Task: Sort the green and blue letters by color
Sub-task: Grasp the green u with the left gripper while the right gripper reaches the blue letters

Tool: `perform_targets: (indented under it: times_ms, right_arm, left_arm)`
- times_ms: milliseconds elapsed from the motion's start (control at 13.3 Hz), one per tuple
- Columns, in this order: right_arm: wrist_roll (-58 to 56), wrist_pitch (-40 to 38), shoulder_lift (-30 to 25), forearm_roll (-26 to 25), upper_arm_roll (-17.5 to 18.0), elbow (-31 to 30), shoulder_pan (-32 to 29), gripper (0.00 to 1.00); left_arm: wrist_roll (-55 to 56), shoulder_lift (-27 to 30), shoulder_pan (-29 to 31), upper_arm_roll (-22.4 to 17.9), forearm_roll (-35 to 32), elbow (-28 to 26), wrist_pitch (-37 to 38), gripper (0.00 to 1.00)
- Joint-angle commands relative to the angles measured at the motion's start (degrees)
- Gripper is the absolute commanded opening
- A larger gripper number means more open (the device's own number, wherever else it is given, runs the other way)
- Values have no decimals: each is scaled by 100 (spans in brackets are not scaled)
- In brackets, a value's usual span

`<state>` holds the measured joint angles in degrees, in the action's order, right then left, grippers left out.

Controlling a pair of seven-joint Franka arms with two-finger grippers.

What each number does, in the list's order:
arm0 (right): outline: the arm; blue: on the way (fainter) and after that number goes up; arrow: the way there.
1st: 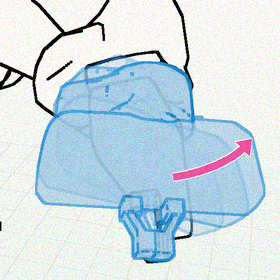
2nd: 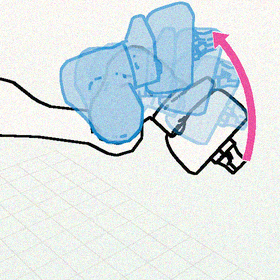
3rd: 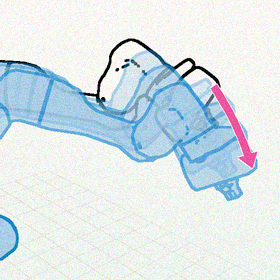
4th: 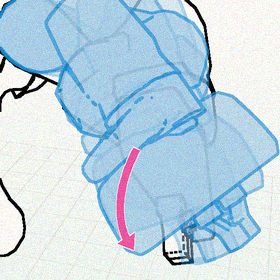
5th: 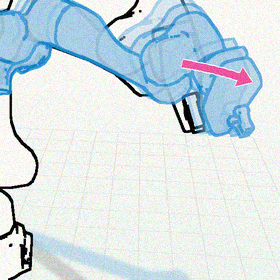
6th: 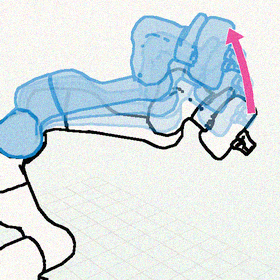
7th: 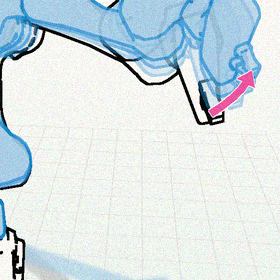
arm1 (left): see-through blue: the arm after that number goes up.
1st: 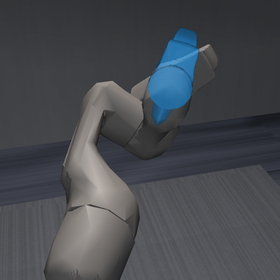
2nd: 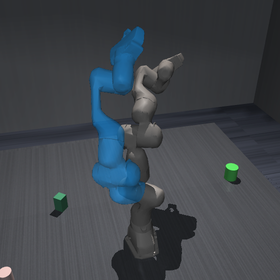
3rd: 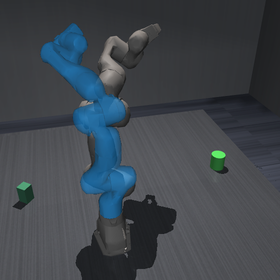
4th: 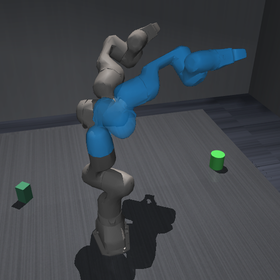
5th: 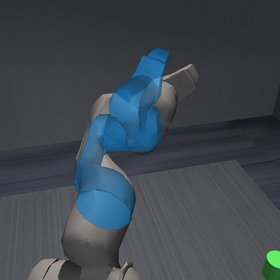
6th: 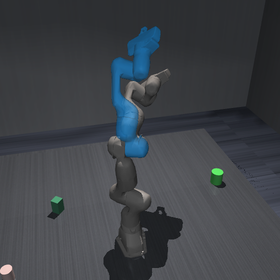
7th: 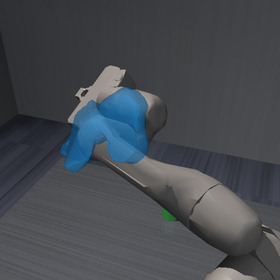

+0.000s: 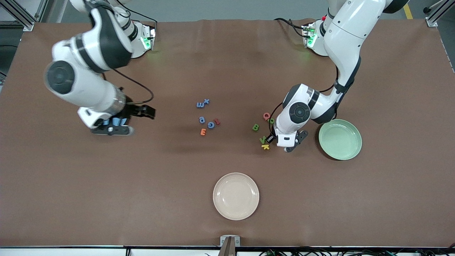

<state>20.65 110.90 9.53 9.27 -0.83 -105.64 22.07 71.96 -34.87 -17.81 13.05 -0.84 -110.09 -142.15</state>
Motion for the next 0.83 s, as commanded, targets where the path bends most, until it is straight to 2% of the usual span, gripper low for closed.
perform_targets:
  times_ms: [0,225,451,601,751]
  right_arm:
    - [246,1026,-311,67,-48,-1000,622,100]
    - [465,2204,-224,49,-57,-1633,1237,100]
    - [676,2602,241,-99,-83,-1670,1694,100]
    - [1158,2891,575,-695,-75,-1653,1801,100]
    - [1380,3147,883,-926,-66,-1635,1932,100]
  left_arm:
    - [73,216,31,-22,-127,-48,38,0]
    - [-189,795,215,-49,-136,22,678,0]
    - [-1268,1245,795,-40,-136,13,1329,0]
    - [-2007,1325,1268,-40,-154,-22,1541,0]
    - [-2719,1299,1691,-40,-180,-66,1586,0]
